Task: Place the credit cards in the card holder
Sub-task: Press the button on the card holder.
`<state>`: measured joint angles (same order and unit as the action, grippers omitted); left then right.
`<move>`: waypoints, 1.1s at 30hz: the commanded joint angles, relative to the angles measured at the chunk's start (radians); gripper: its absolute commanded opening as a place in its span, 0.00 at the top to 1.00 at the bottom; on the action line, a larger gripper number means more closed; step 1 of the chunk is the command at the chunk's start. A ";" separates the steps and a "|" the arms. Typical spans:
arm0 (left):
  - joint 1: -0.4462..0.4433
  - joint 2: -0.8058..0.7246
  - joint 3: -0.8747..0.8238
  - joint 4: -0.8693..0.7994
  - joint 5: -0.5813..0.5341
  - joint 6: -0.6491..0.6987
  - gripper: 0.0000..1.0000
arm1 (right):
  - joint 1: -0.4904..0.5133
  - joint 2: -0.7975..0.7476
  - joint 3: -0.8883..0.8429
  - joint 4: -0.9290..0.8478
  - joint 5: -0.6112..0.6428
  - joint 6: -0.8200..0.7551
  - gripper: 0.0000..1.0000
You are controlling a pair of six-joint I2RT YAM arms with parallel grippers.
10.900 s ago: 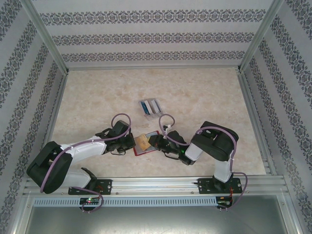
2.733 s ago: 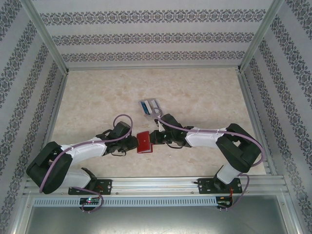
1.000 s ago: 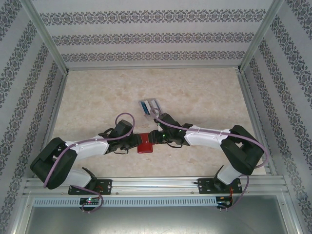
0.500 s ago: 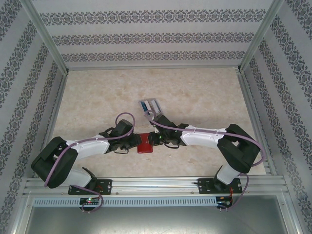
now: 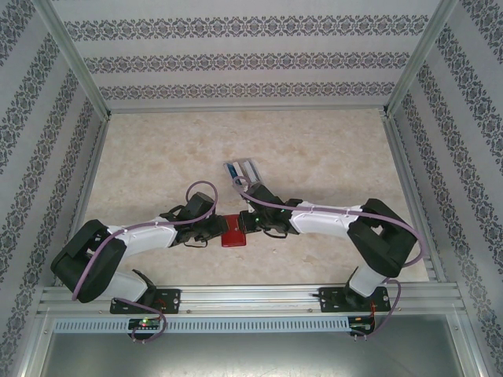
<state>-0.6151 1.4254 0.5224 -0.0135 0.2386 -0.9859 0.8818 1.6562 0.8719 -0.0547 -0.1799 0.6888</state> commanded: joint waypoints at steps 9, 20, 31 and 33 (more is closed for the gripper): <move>-0.019 0.099 -0.054 0.079 0.059 -0.061 0.65 | 0.013 0.050 0.012 0.090 -0.035 0.040 1.00; -0.020 0.131 -0.062 0.107 0.062 -0.081 0.65 | 0.015 0.055 0.005 0.083 -0.054 0.048 1.00; -0.018 0.136 -0.058 0.101 0.058 -0.084 0.65 | 0.016 0.100 0.011 0.058 -0.065 0.055 1.00; -0.018 0.137 -0.058 0.102 0.057 -0.085 0.66 | 0.018 0.108 0.008 0.058 -0.068 0.057 1.00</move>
<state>-0.6140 1.4364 0.5106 0.0273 0.2413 -1.0492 0.8883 1.7329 0.8753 0.0319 -0.2359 0.7341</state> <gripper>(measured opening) 0.346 0.066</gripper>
